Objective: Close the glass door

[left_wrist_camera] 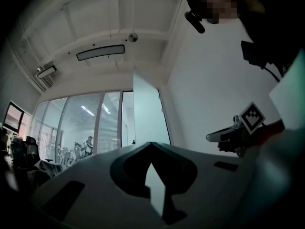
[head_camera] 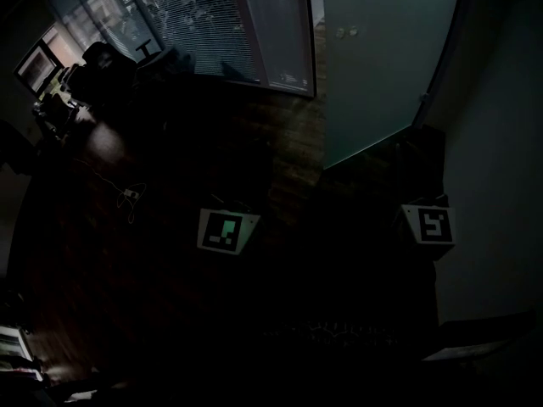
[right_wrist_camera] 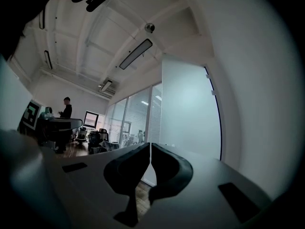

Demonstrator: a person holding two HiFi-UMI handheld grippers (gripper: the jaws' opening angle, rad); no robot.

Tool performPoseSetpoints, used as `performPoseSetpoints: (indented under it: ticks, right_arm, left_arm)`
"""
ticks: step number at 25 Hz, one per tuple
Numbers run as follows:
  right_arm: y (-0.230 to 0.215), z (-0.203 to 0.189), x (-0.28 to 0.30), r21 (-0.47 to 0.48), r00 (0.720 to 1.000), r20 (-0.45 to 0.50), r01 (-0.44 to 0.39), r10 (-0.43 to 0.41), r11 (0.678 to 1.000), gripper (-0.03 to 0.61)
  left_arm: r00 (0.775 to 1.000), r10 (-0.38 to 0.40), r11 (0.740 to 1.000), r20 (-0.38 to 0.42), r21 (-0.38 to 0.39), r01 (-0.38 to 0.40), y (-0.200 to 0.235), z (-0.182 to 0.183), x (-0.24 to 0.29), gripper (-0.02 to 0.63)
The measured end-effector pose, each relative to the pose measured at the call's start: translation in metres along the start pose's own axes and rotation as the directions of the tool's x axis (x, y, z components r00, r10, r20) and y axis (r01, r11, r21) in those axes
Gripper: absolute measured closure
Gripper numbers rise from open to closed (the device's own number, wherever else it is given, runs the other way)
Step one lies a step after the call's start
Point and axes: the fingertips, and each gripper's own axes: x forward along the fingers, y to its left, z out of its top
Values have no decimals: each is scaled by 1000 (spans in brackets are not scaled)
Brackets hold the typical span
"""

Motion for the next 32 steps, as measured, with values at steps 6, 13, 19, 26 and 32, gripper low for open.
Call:
performPoseSetpoints:
  ticks: [6, 13, 19, 26, 32]
  right_arm:
    - [-16, -8, 30, 10, 1000, -18, -8, 8, 1000, 575]
    - [-31, -10, 78, -4, 1000, 0, -3, 3, 1000, 575]
    - [-46, -7, 133, -2, 999, 21, 32, -32, 999, 575]
    - [-52, -7, 202, -7, 998, 34, 47, -47, 999, 575]
    - [-54, -19, 245, -7, 999, 13, 35, -35, 999, 575]
  left_arm:
    - [1000, 23, 1000, -15, -9, -24, 12, -11, 24, 612]
    - [1000, 20, 1000, 5, 13, -20, 35, -17, 72, 612]
    - [1000, 6, 1000, 9, 16, -6, 68, -28, 123, 612]
    - [1000, 8, 1000, -20, -11, -8, 113, -52, 180, 612]
    - [999, 5, 999, -36, -34, -6, 136, -73, 210, 612]
